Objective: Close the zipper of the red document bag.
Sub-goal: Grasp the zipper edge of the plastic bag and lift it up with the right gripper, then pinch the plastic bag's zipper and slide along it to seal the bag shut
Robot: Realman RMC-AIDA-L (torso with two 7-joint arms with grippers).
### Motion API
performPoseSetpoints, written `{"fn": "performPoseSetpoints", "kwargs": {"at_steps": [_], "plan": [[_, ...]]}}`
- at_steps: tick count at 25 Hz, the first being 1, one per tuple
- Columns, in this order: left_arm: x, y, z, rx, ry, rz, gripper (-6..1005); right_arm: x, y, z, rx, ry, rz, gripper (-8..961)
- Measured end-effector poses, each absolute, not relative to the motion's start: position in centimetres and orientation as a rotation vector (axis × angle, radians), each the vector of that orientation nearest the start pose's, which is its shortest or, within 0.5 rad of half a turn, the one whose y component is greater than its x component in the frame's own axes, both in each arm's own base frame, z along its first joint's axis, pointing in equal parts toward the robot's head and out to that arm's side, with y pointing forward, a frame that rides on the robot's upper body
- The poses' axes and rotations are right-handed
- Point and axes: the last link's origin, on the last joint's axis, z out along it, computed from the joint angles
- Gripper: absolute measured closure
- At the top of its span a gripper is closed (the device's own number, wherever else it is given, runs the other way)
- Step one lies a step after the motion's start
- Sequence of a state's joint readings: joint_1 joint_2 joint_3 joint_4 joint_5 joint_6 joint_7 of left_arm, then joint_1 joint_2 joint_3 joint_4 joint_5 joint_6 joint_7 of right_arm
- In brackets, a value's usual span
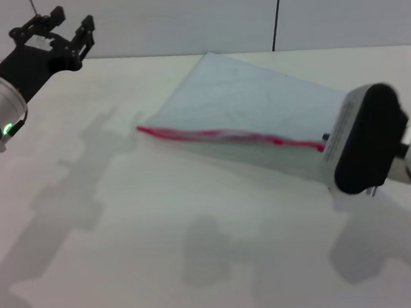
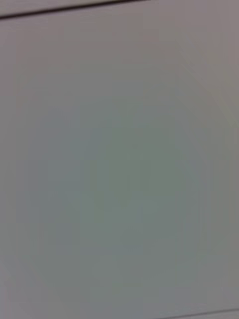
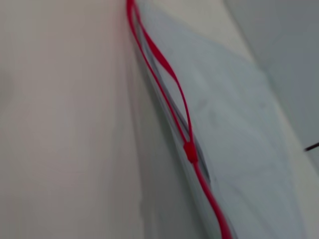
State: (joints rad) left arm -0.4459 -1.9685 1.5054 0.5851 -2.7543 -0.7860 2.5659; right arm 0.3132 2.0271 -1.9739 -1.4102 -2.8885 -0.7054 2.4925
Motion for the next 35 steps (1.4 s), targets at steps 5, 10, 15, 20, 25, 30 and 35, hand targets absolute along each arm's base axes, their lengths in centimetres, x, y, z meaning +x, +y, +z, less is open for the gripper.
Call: {"fn": "performPoseSetpoints", "kwargs": {"at_steps": [5,10,15,20,25,30,35], "plan": [[-25.8,41.1,3.5,-1.965,-0.368,-0.681,483,19.1,34.5,-4.3,-2.324,0.032,-0.354,815],[-24.1,41.2,2.2,-2.114,-0.296,-0.607,501,18.8,34.6,-3.8,-2.309,0.031,-0.336,853],[-22.2,41.4,2.0,-2.255,-0.276,-0.558,567,18.9,34.7,-3.7,-2.304,0.034,-0.335,889],[-20.5,41.4,1.1,-2.393,-0.187,-0.467,559,18.9,34.7,-3.7,-2.305,0.038,-0.335,903],[-19.0,41.1,0.3,-2.541,-0.100,-0.411,555,19.0,34.7,-3.8,-2.307,0.042,-0.334,903],[-18.0,41.2,-0.1,-2.590,-0.033,-0.338,554,18.6,34.5,-3.9,-2.312,0.032,-0.325,902],[-16.2,41.1,-0.6,-2.605,0.081,-0.254,554,18.4,34.6,-3.9,-2.315,0.029,-0.325,902]]}}
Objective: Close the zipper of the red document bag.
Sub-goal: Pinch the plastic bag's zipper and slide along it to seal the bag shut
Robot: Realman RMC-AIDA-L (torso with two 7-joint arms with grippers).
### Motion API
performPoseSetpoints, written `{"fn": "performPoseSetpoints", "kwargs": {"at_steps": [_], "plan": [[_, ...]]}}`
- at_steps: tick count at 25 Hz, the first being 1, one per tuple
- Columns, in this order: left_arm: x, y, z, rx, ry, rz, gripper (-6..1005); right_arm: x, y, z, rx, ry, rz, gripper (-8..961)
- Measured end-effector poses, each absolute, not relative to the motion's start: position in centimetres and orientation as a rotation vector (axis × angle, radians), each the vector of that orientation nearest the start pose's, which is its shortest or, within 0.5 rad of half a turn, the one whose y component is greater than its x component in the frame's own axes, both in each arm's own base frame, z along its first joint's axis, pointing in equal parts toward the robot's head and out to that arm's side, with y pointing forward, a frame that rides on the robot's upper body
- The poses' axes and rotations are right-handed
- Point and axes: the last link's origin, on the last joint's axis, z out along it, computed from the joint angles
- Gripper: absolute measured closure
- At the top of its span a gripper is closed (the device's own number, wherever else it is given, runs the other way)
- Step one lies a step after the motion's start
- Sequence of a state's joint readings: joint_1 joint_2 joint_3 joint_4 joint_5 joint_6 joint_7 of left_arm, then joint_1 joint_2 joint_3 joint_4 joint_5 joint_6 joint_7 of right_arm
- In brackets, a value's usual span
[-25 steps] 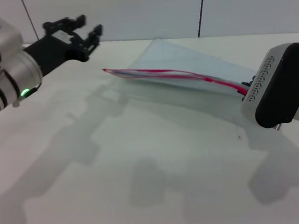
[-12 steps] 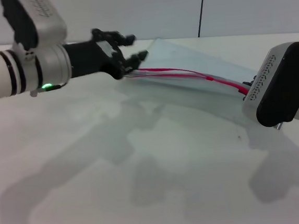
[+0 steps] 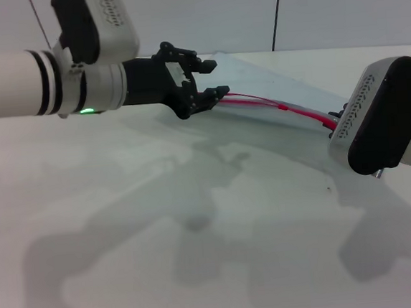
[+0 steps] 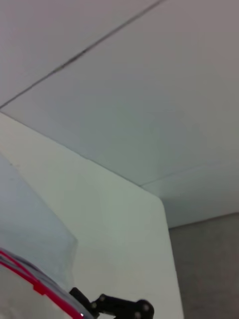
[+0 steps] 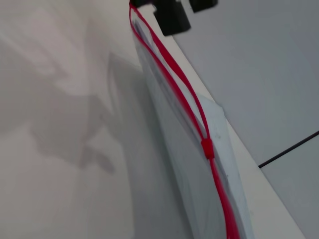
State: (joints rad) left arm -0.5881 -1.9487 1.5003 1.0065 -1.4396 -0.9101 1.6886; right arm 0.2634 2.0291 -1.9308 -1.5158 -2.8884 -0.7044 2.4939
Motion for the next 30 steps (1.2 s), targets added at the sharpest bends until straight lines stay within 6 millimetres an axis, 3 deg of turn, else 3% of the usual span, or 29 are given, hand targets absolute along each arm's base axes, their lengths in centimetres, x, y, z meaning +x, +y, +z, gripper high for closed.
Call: {"fn": "performPoseSetpoints", "kwargs": {"at_steps": [7,9,15,30], "plan": [[-14.2,40.5,-1.3,-2.636,0.214,-0.192,555,18.1,34.6,-4.0,-2.321,0.032,-0.310,902],[-13.4,40.1,-2.4,-2.650,0.300,-0.126,555,18.1,34.6,-4.0,-2.322,0.031,-0.309,901],[-13.0,39.9,-3.3,-2.649,0.351,-0.042,554,17.8,34.7,-4.0,-2.322,0.024,-0.304,901],[-12.4,39.1,-2.5,-2.565,0.457,-0.214,522,17.6,34.9,-4.0,-2.327,0.040,-0.286,903]]}}
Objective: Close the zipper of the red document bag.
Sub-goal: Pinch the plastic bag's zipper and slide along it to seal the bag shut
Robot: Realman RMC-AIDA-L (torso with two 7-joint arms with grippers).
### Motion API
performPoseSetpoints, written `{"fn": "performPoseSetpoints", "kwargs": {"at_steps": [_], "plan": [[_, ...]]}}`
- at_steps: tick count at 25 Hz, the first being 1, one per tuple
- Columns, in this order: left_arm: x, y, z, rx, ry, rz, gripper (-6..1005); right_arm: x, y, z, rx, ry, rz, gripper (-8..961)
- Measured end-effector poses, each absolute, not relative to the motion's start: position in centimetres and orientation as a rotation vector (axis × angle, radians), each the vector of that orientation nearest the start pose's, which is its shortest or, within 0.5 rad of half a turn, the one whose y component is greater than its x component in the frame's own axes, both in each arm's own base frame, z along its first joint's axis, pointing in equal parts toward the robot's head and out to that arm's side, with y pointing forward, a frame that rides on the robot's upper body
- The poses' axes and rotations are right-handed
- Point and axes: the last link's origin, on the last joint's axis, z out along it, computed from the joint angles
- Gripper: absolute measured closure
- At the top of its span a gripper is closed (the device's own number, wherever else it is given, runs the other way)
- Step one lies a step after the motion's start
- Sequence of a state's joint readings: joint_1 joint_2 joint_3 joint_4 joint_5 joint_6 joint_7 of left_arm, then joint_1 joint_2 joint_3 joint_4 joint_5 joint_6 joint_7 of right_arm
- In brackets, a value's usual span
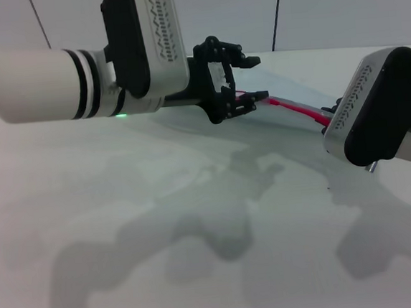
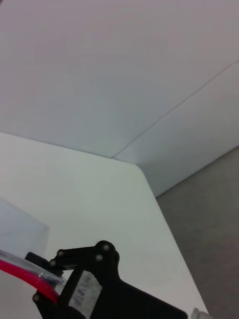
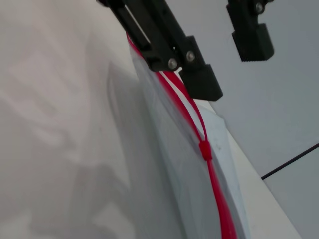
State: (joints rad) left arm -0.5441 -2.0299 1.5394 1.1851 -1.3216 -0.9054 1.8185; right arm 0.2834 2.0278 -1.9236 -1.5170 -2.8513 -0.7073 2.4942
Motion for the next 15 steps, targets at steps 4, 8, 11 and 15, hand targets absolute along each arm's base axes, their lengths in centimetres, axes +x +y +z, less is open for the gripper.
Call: {"fn": "performPoseSetpoints", "kwargs": {"at_steps": [4,8,11,15], "plan": [[-13.1,38.7,-2.6,-2.549,0.503,-0.220,520,17.4,34.9,-3.9,-2.327,0.035,-0.280,904],[-13.6,38.7,-2.6,-2.547,0.487,-0.250,520,17.3,34.8,-3.9,-2.328,0.033,-0.277,903],[-14.2,38.7,-2.9,-2.556,0.473,-0.243,521,17.3,34.8,-3.9,-2.327,0.033,-0.276,902],[-14.7,38.7,-3.3,-2.572,0.458,-0.231,522,17.2,34.8,-3.8,-2.326,0.035,-0.275,900]]}}
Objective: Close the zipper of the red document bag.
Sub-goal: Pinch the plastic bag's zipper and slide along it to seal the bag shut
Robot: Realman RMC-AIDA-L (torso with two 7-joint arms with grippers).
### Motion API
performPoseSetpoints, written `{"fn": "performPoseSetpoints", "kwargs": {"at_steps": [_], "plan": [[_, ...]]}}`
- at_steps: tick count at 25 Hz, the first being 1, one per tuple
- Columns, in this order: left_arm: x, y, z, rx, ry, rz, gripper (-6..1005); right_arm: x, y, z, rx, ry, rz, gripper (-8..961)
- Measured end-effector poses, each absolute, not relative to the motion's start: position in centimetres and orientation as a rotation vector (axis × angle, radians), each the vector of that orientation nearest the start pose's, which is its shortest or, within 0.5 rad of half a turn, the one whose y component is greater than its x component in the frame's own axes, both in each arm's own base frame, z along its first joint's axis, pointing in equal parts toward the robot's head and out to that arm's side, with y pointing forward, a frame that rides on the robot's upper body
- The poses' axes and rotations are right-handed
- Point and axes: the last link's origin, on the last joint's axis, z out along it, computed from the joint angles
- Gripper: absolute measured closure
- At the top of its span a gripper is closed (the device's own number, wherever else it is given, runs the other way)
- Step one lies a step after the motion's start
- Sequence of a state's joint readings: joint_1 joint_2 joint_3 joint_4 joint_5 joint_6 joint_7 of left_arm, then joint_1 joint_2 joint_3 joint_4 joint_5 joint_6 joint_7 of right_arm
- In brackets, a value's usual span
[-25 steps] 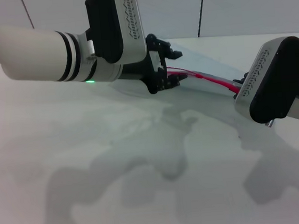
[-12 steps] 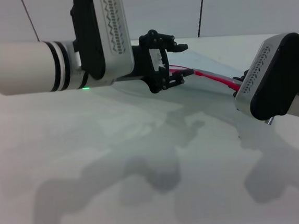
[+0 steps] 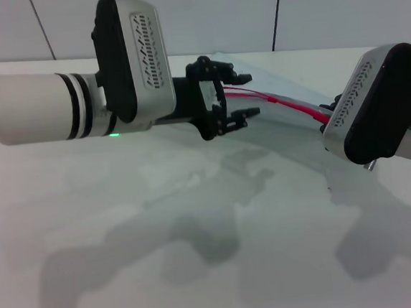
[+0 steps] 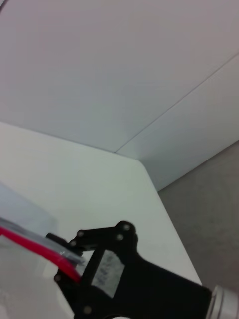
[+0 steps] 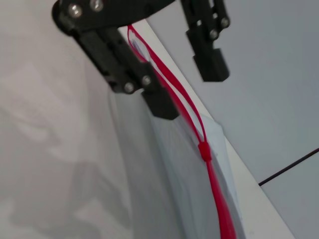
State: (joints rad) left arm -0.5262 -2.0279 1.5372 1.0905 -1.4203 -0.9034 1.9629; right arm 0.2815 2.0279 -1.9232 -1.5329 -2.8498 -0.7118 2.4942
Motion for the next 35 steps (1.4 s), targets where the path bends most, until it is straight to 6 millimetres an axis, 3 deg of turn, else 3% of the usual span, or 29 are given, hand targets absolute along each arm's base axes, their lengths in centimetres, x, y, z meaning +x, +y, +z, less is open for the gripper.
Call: {"fn": "performPoseSetpoints", "kwargs": {"at_steps": [35], "plan": [[-14.4,39.6,-4.3,-2.572,0.528,-0.190,529,15.9,34.4,-3.7,-2.360,0.025,-0.255,887]]}}
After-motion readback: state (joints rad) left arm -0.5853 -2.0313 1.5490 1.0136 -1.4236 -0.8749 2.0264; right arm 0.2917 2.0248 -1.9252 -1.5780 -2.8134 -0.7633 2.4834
